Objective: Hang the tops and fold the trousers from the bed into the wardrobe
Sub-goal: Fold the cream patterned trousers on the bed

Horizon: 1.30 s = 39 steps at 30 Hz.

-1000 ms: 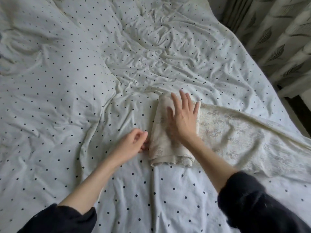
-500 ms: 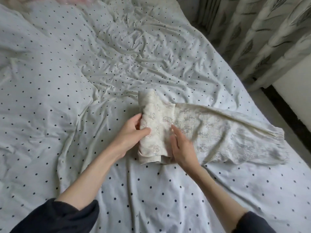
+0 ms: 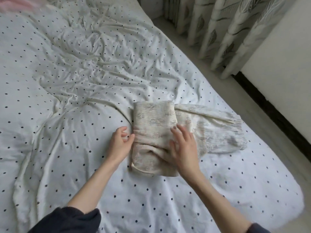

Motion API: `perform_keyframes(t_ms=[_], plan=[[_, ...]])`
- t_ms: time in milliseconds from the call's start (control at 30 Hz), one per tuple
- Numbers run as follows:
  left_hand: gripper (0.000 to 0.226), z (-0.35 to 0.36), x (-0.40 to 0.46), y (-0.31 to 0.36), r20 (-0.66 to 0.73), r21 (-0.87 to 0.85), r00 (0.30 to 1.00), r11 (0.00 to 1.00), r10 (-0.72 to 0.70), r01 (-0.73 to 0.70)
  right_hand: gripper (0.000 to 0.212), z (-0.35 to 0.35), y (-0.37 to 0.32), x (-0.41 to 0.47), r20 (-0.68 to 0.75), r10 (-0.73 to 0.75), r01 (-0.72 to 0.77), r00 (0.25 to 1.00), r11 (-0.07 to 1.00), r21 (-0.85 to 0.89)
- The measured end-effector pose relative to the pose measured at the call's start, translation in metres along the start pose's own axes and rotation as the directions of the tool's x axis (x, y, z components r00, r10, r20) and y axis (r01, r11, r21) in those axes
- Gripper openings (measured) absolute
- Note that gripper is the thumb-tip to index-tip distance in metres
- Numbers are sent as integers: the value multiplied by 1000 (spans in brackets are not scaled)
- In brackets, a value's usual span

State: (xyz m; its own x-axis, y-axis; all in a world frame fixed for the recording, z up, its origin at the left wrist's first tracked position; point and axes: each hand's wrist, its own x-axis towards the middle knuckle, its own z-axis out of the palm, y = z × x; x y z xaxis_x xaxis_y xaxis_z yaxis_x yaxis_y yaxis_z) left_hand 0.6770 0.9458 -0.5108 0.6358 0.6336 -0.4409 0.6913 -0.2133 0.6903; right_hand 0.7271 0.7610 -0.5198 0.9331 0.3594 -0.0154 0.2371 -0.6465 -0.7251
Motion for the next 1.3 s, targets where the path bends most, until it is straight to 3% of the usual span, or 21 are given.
perform_keyframes(t_ms=[67, 133, 233, 467, 600, 667, 733, 800, 867, 933, 967, 1000, 1067, 1167, 1233, 1300], plan=[[41, 1, 3, -4, 151, -92, 983, 989, -101, 116, 36, 16, -3, -9, 36, -101, 105, 994, 985, -138], [38, 6, 6, -1, 249, -160, 963, 976, -103, 146, 40, 25, -3, -11, 90, -89, 107, 992, 967, -231], [41, 9, 11, 7, 265, -227, 962, 966, -59, 122, 52, 28, 4, -9, 183, -27, 83, 983, 949, -303], [35, -35, -12, 40, 152, -171, 979, 979, 135, -109, 56, 33, -28, 0, 293, -82, 107, 952, 992, -69], [35, -92, -17, 60, 12, -86, 990, 986, 142, -140, 55, 56, -77, 6, 432, -217, 163, 875, 974, 160], [34, -107, -15, 67, -15, -22, 989, 989, 148, -148, 52, 58, -94, 12, 508, -222, 102, 832, 962, 252], [33, -105, -13, 72, 5, 60, 985, 983, 174, -174, 50, 47, -97, 16, 503, -138, -57, 853, 934, 353], [36, -84, -16, 78, 81, 106, 977, 973, 195, -203, 42, 31, -83, 17, 398, 18, -216, 917, 862, 459], [40, -54, -26, 81, 255, 56, 946, 974, 198, -219, 34, 14, -62, 18, 291, 186, -322, 939, 772, 547], [35, -22, -37, 82, 455, 31, 870, 973, 192, -230, 30, -5, -39, 21, 194, 320, -369, 927, 696, 616], [29, -11, -38, 80, 488, 39, 849, 967, 202, -253, 31, -15, -30, 22, 152, 360, -374, 920, 696, 613], [25, -2, -37, 76, 467, 36, 858, 965, 214, -260, 31, -23, -20, 22, 107, 377, -365, 920, 726, 583], [25, 3, -25, 61, 296, 67, 931, 967, 215, -244, 32, -26, -11, 19, 6, 311, -277, 950, 839, 469], [35, -1, -7, 36, 61, 158, 988, 976, 140, -148, 39, -9, -8, 7, -52, 37, -25, 998, 978, 209], [46, -4, 2, 21, 30, 125, 1000, 992, 2, -6, 41, 8, -5, 0, 14, -100, 100, 995, 995, 25], [48, -5, 8, 15, 83, -42, 988, 990, -129, 133, 43, 20, -2, -3, 92, -115, 125, 989, 985, -115]])
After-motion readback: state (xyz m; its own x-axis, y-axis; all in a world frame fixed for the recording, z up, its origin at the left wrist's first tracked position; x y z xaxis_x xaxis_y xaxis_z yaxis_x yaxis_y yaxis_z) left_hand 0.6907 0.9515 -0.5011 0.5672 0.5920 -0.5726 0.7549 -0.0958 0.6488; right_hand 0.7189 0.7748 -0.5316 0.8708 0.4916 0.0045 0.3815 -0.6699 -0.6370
